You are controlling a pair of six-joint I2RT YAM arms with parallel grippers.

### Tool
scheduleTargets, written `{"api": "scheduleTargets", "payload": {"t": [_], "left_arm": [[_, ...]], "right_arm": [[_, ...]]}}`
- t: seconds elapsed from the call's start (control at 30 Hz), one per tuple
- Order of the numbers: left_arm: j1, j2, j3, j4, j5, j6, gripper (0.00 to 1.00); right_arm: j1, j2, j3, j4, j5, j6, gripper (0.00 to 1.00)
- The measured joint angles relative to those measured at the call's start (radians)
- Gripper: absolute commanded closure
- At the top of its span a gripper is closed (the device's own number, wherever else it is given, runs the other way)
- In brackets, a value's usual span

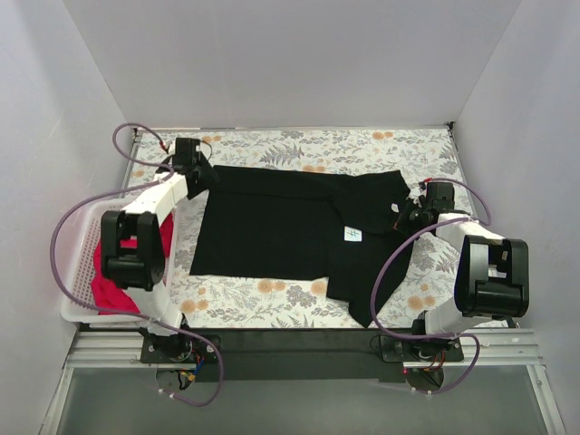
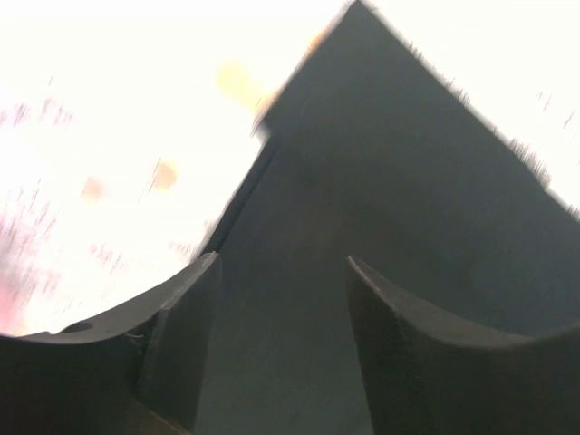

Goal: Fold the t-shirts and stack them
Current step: Fold the tshirt

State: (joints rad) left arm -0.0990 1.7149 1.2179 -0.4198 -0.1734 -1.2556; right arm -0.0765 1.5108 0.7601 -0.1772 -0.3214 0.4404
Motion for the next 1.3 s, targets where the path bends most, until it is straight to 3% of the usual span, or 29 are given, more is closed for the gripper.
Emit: {"api": "scheduleTargets", "payload": {"t": [0.27,0.57,0.77,0.97,1.1,1.3], "left_arm": [[0.000,0.295,0.283,-0.017,-0.056,-0.002,0.48],[0.011,0.411,0.348,-0.063,-0.081,-0.006,0.53],[0.012,0.425,0.353,-0.070,-0.079,-0.013,0.72],[0.013,0.431,0.363,-0.070,-0.079,-0.012,0.75],[0.014,0.441,0.371,-0.065,-0.075,-0.008,0.91],[0.015,0.441,0.382,-0.066,-0.072,0.010,1.00]], "right_arm": [[0.000,0.031,0.017,0.015,-0.025,0.002,0.99],[0.000,0.041,0.031,0.023,-0.034,0.002,0.99],[0.000,0.050,0.031,0.023,-0.034,0.002,0.99],[0.000,0.050,0.031,0.023,-0.034,0.002,0.99],[0.000,0.050,0.031,0.023,-0.034,0.002,0.99],[0.000,0.050,0.035,0.022,-0.034,0.003,0.99]]}}
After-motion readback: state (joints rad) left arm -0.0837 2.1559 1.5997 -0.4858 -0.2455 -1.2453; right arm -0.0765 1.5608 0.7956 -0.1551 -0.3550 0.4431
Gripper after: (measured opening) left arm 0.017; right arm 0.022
